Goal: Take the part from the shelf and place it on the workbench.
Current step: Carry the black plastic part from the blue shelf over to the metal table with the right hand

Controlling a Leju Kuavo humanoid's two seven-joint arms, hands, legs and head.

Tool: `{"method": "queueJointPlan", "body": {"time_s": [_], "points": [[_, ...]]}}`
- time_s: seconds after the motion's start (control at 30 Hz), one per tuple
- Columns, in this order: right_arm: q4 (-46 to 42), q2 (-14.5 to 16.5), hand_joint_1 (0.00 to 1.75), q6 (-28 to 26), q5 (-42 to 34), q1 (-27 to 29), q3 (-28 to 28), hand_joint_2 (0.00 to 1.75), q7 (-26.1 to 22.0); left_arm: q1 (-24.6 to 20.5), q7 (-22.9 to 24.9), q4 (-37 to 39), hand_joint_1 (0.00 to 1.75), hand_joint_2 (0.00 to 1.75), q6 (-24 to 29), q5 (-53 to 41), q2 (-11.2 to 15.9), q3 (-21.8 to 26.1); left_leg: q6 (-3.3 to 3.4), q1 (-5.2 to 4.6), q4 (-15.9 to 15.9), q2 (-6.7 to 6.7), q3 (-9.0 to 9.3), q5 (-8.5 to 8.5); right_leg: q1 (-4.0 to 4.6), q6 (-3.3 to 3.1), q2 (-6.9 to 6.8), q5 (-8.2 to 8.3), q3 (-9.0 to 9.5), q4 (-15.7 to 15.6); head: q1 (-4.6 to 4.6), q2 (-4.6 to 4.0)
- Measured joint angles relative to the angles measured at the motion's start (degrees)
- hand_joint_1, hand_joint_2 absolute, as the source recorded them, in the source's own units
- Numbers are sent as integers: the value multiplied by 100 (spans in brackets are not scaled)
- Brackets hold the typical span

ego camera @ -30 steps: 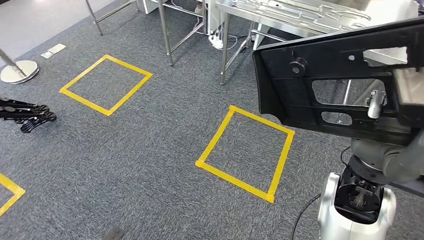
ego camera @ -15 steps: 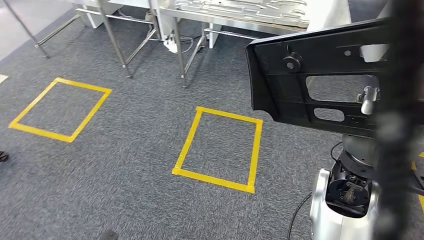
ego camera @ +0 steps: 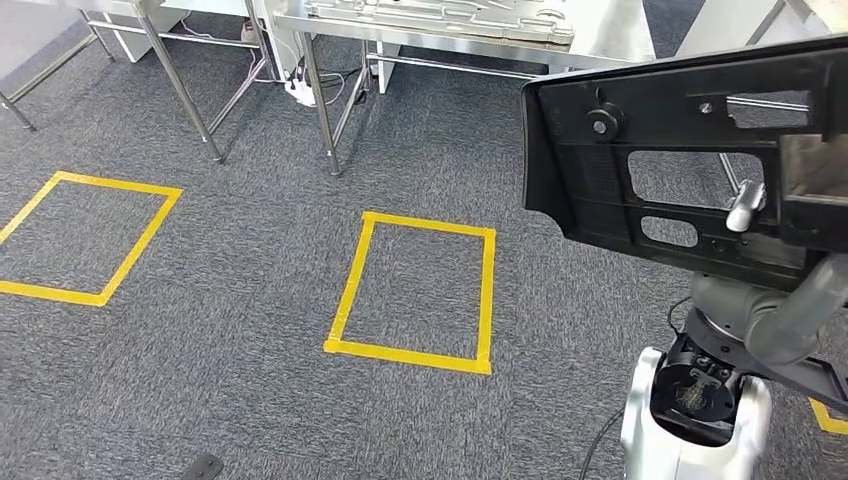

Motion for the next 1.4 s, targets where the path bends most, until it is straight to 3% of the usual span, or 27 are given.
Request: {"method": "queueJointPlan", "body": {"time_s": [0.03,0.1,0.23,0.4,0.57,0.63,0.7,0.8,0.83,0.87,0.93,0.97,1.03,1.1,1.17,1.23,1.3,1.33,1.37,1.4], "points": [[3,11,175,6,18,14,9,175,-19,0,0,0,0,175,2,8,21,15,-27,-12,-2,10,5,-9,16,-6,-19,25,100,-184,7,0],[12,30,175,21,12,52,19,175,-49,2,1,-1,0,175,8,28,70,37,-68,-30,-26,19,13,-13,33,-18,-20,-7,141,-266,-10,0],[43,75,175,51,-23,87,24,175,-95,5,28,-9,0,175,38,89,138,65,-32,-31,-127,19,90,12,12,-34,-13,-9,167,-294,-116,0],[84,89,175,83,2,98,31,175,-106,34,240,-13,0,175,121,137,188,173,-60,-36,-180,17,139,24,1,-64,-14,-24,189,-295,-203,0],[90,90,175,70,89,91,58,175,-91,53,308,-11,0,175,133,131,195,199,-49,-71,-169,16,136,24,-21,-38,-18,-7,212,-309,-231,0],[76,91,175,37,120,78,95,175,-67,46,288,-11,0,175,126,112,180,199,-33,-29,-258,20,191,70,-11,-3,-15,-28,209,-294,-231,0],[68,91,175,-14,151,54,120,175,-34,31,259,-12,0,175,118,90,158,200,-15,30,-346,30,255,116,-1,34,-6,-211,59,30,-214,0],[82,85,175,-105,205,38,159,175,22,19,240,-11,0,175,113,53,102,199,-15,63,-353,35,272,112,-47,97,-2,-559,-438,997,-167,0],[91,81,175,-138,227,33,173,175,34,19,238,-11,0,175,113,41,78,199,-29,83,-350,33,279,103,-69,124,-2,-524,-514,1100,-156,0],[100,78,175,-169,256,20,188,175,43,20,239,-11,0,175,113,30,53,198,-53,109,-346,30,294,88,-93,156,-4,-379,-478,975,-145,0],[112,66,175,-237,329,-25,230,175,53,20,244,-11,0,175,113,10,9,198,-137,164,-323,25,336,31,-144,231,-30,6,-169,290,-115,0],[117,58,175,-267,362,-57,256,175,59,21,247,-11,0,175,113,3,-8,197,-190,168,-297,24,342,-3,-147,248,-46,103,-7,-37,-81,0],[127,38,175,-326,413,-104,302,175,72,23,257,-7,0,175,113,-5,-35,193,-273,146,-278,27,337,-37,-130,202,-64,73,125,-285,-64,0],[128,23,175,-377,448,-129,336,175,83,23,272,-1,0,175,112,-7,-67,191,-322,144,-312,43,363,-43,-119,80,-41,25,131,-276,-113,0],[123,13,175,-411,486,-176,373,175,98,20,289,2,0,175,113,-5,-93,190,-333,155,-180,-17,331,-151,-131,-22,-18,-7,167,-281,-180,0],[121,8,175,-429,527,-225,428,175,113,31,316,8,0,175,113,-4,-110,187,-309,126,473,-140,7,-448,-127,-105,1,-40,212,-287,-247,0],[123,5,175,-459,557,-237,475,175,122,60,344,14,0,175,113,-4,-116,187,-281,67,1305,-212,-479,-691,-90,-160,32,-75,247,-286,-284,0],[124,3,175,-481,570,-237,494,175,123,74,350,15,0,175,112,-5,-117,189,-261,41,1504,-225,-634,-673,-72,-177,53,-93,270,-285,-290,0],[125,1,175,-502,579,-238,515,175,122,82,353,15,0,175,112,-5,-118,189,-233,20,1474,-231,-683,-538,-58,-187,76,-113,303,-285,-292,0],[126,-2,175,-516,586,-240,538,175,119,87,354,15,0,175,111,-6,-119,189,-202,2,1216,-234,-622,-310,-50,-185,99,-138,344,-284,-294,0]]}}
